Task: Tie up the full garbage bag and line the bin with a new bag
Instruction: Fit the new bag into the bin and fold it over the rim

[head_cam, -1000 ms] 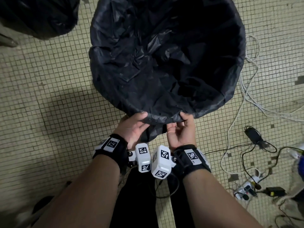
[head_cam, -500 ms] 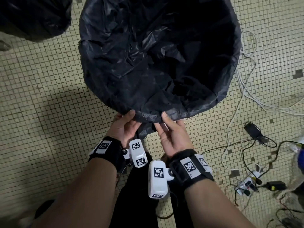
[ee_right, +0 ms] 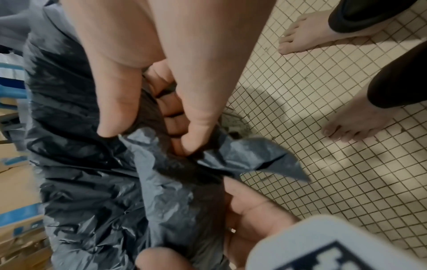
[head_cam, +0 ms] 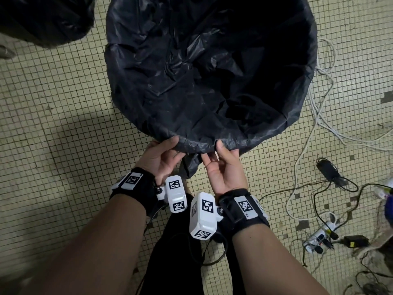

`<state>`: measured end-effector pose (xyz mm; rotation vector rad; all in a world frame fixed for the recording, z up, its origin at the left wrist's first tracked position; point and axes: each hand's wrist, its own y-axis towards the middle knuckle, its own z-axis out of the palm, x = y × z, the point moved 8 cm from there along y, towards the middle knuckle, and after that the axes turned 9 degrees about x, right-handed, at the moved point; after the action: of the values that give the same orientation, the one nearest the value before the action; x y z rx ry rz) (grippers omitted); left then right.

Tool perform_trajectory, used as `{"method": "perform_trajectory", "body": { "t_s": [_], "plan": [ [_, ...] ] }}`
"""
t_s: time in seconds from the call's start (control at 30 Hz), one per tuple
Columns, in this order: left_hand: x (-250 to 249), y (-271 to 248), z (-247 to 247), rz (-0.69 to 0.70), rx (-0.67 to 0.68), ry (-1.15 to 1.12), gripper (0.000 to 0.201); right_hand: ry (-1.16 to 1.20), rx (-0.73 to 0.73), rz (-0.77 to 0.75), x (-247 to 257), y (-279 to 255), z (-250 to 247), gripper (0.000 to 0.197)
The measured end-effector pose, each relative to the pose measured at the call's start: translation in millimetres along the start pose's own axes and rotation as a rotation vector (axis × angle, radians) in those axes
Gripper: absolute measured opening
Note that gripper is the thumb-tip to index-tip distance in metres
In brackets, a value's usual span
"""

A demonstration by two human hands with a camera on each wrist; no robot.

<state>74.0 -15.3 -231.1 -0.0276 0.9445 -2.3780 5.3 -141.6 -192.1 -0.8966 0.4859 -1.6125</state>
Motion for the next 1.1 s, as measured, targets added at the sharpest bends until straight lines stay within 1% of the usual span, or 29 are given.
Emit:
{"method": "perform_trajectory", "body": {
  "t_s": [0.03, 0.1, 0.13, 0.23, 0.27, 0.3, 0.33, 0.43, 0.47, 0.5, 0.57, 0.63, 0.67, 0.7, 0.73, 0.77, 0.8, 0.83, 0.9, 0.93, 1.0, 1.03, 1.1],
  "plan": [
    [0, 0, 1, 0.002, -0.018, 0.007, 0.078, -0.008, -0.007, 0.008, 1, 0, -1, 0.065],
    [-1, -1, 3, 0.025, -0.047, 0.009, 0.084, -0.029, -0.024, 0.028, 1, -2, 0, 0.062],
    [-2, -2, 5, 0.041, -0.058, 0.004, 0.089, -0.038, -0.036, 0.039, 1, -3, 0, 0.057],
    [-1, -5, 14, 0.09, -0.042, -0.012, 0.119, -0.114, -0.1, 0.092, 5, -8, -2, 0.034],
    [-1, -6, 17, 0.111, -0.031, -0.014, 0.123, -0.154, -0.131, 0.115, 7, -11, -2, 0.029],
    [-1, -8, 20, 0.136, -0.029, -0.014, 0.124, -0.192, -0.16, 0.133, 10, -14, -3, 0.029],
    [0, -10, 20, 0.155, -0.034, -0.015, 0.122, -0.221, -0.184, 0.15, 13, -15, -3, 0.033],
    [4, -16, 18, 0.171, -0.101, -0.002, 0.117, -0.267, -0.242, 0.178, 21, -16, -3, 0.06],
    [4, -17, 17, 0.171, -0.123, 0.012, 0.117, -0.277, -0.257, 0.181, 24, -15, -3, 0.065],
    [5, -17, 15, 0.17, -0.138, 0.021, 0.116, -0.292, -0.264, 0.189, 28, -15, -2, 0.069],
    [8, -18, 11, 0.169, -0.157, 0.014, 0.116, -0.328, -0.286, 0.197, 36, -14, -4, 0.072],
    [10, -19, 8, 0.167, -0.158, 0.0, 0.111, -0.377, -0.343, 0.15, 49, -13, -10, 0.078],
    [12, -19, 7, 0.161, -0.151, -0.001, 0.107, -0.408, -0.374, 0.118, 56, -13, -12, 0.08],
    [13, -19, 7, 0.153, -0.143, 0.001, 0.101, -0.438, -0.396, 0.096, 62, -12, -14, 0.077],
    [14, -18, 7, 0.151, -0.136, 0.006, 0.094, -0.461, -0.406, 0.09, 64, -11, -16, 0.069],
    [13, -18, 7, 0.156, -0.124, 0.014, 0.087, -0.471, -0.405, 0.097, 65, -10, -18, 0.055],
    [13, -17, 7, 0.161, -0.112, 0.023, 0.081, -0.469, -0.401, 0.105, 65, -9, -18, 0.043],
    [12, -17, 7, 0.162, -0.111, 0.029, 0.078, -0.455, -0.385, 0.112, 64, -8, -19, 0.037],
    [12, -19, 6, 0.166, -0.147, 0.03, 0.078, -0.419, -0.303, 0.131, 63, -5, -16, 0.035],
    [13, -21, 4, 0.18, -0.173, 0.023, 0.08, -0.405, -0.255, 0.148, 63, -4, -15, 0.04],
    [14, -29, 2, 0.224, -0.25, 0.009, 0.081, -0.357, -0.186, 0.189, 61, -5, -13, 0.061],
    [16, -35, -1, 0.237, -0.315, 0.004, 0.081, -0.333, -0.163, 0.202, 60, -6, -11, 0.072],
    [27, -51, -8, 0.213, -0.478, 0.003, 0.078, -0.316, -0.135, 0.21, 61, -6, -11, 0.081]
  ]
}}
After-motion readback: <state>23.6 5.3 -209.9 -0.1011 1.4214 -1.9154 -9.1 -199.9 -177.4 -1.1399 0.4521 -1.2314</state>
